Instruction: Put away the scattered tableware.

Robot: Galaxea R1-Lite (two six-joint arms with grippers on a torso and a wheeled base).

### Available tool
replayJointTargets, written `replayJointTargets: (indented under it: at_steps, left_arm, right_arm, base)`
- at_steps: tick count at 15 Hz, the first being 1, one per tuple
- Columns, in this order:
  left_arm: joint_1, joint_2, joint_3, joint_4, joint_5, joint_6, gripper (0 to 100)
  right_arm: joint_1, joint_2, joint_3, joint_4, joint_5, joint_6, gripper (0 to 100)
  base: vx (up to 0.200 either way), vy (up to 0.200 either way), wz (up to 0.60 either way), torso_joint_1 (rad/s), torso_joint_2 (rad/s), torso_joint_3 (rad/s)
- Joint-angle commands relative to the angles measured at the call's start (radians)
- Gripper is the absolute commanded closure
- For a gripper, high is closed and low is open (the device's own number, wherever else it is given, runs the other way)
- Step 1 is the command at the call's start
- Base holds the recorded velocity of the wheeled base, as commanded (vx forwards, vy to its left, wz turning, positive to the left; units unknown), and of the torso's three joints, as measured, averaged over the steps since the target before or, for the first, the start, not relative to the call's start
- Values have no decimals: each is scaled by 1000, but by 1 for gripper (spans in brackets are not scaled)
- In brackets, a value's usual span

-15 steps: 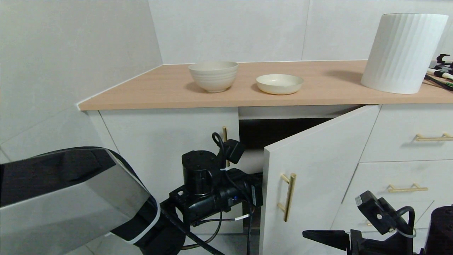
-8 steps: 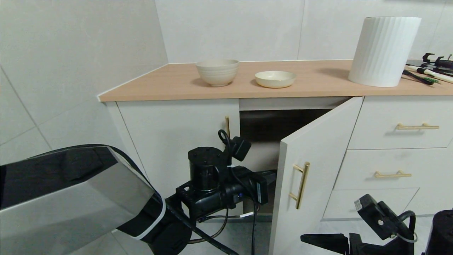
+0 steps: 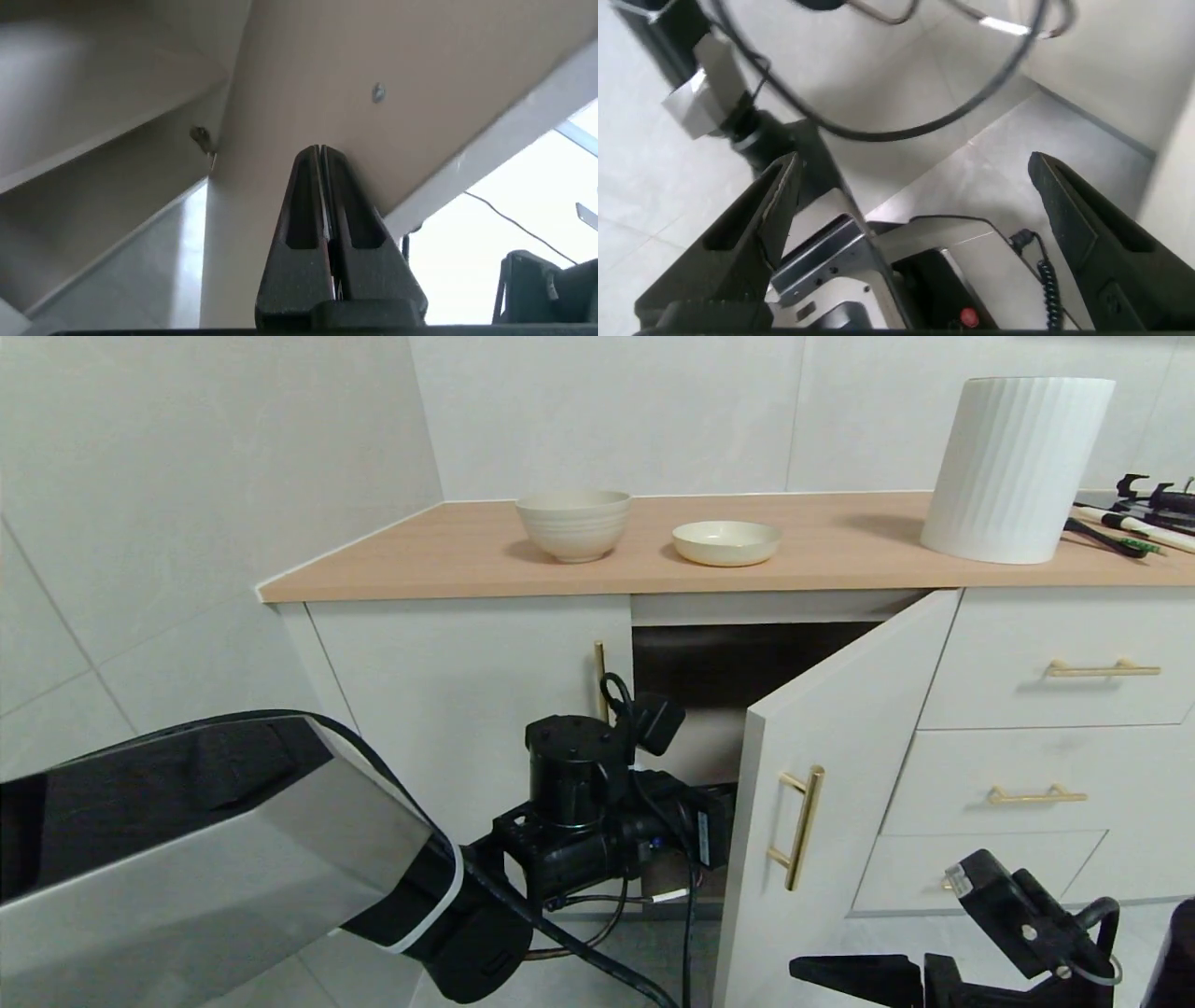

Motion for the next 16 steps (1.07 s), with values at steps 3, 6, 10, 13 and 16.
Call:
replayJointTargets:
  at_steps: [3, 6, 10, 13, 16]
  left_arm:
    - [-162, -78, 4, 16, 2, 4, 100]
    - [-277, -144, 46, 13, 2, 22, 100]
    - [-170, -211, 109, 13, 3, 22, 100]
    - [-67, -277, 164, 13, 29, 22, 100]
    - [91, -448, 297, 33, 58, 33, 100]
  right_arm:
    - [71, -170, -16, 15, -1, 0, 0]
    - [163, -298, -67, 159, -4, 1, 0]
    - [162, -305, -87, 197, -37, 1, 0]
    - [110, -247, -119, 197, -66, 1, 0]
    - [-64, -101, -295, 223, -85, -5, 0]
  base:
    - [0, 0, 0, 0, 0, 0]
    - [0, 0, 0, 0, 0, 0]
    - [0, 0, 0, 0, 0, 0]
    - [0, 0, 0, 0, 0, 0]
    - [0, 0, 0, 0, 0, 0]
